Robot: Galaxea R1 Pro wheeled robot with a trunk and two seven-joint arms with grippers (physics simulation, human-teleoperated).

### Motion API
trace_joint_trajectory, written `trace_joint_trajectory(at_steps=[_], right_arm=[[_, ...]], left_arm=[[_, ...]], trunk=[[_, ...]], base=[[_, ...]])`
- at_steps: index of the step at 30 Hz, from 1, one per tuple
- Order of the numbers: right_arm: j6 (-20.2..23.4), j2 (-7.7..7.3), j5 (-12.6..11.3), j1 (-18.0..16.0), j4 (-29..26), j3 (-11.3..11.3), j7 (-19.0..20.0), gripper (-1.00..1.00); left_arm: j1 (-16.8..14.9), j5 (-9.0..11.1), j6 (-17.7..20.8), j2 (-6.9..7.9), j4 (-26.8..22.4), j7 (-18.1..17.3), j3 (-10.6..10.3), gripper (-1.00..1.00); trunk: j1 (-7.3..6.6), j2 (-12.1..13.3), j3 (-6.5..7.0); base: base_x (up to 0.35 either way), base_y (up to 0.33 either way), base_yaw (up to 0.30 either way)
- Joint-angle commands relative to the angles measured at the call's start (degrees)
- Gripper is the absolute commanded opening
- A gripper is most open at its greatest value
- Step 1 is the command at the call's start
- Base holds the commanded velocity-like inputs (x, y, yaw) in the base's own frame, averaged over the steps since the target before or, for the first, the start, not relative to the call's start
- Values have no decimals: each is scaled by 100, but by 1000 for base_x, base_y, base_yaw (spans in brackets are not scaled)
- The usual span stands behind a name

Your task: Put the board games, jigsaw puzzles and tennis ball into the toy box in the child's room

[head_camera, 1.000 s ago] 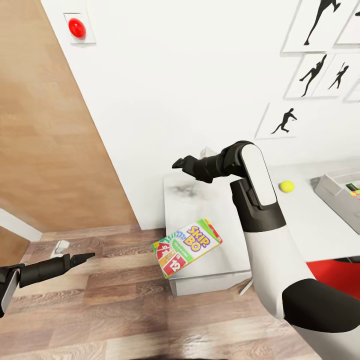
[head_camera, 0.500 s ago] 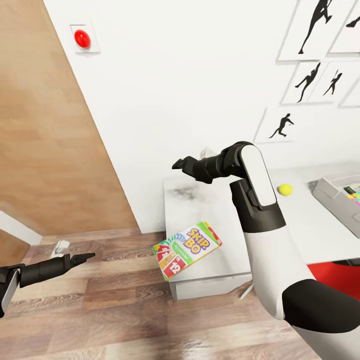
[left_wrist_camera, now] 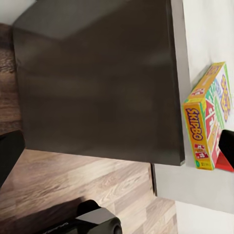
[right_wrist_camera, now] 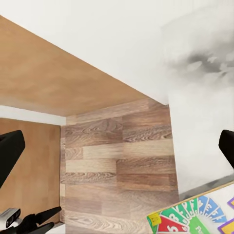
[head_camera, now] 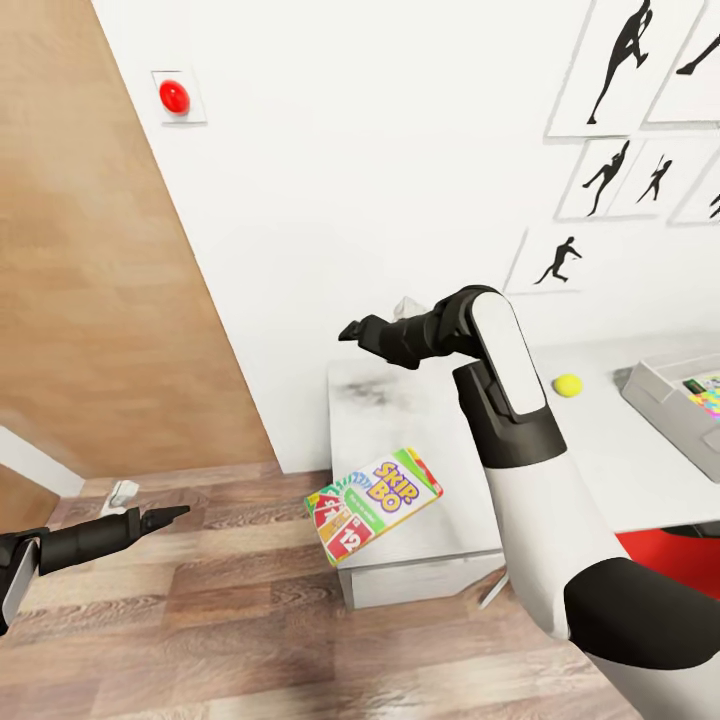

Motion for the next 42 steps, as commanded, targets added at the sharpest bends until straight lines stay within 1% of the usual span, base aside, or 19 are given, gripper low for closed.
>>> trace_joint_trajectory(at_steps=[1, 2, 4, 8, 37, 39, 42], right_arm=[[30, 2, -45, -7, -4, 14, -61, 100], [6, 2, -44, -7, -9, 70, -63, 100], [-9, 2, -40, -6, -7, 113, -64, 100], [-21, 2, -35, -7, 14, 149, -59, 100], [-25, 2, -34, 17, 62, 172, -48, 100], [-25, 2, -34, 41, 64, 172, -48, 100], [-20, 2, -29, 180, 64, 179, -48, 100]], left_arm=[[-4, 14, 59, 1, 0, -12, 3, 100], [-4, 14, 59, 2, 0, -13, 3, 100], [-4, 14, 59, 2, 0, -13, 3, 100], [-4, 14, 59, 2, 0, -13, 4, 100], [-4, 15, 59, -7, 0, -22, -6, 100], [-4, 15, 59, -7, 0, -22, -6, 100], [-4, 14, 59, -7, 0, -22, -5, 100]], trunk=[[4, -10, 0], [4, -10, 9], [4, -10, 28], [4, -10, 66], [4, -10, 337], [4, -10, 356], [4, -10, 384]], base=[[0, 0, 0], [0, 0, 0], [0, 0, 0], [0, 0, 0], [0, 0, 0], [0, 0, 0], [0, 0, 0]])
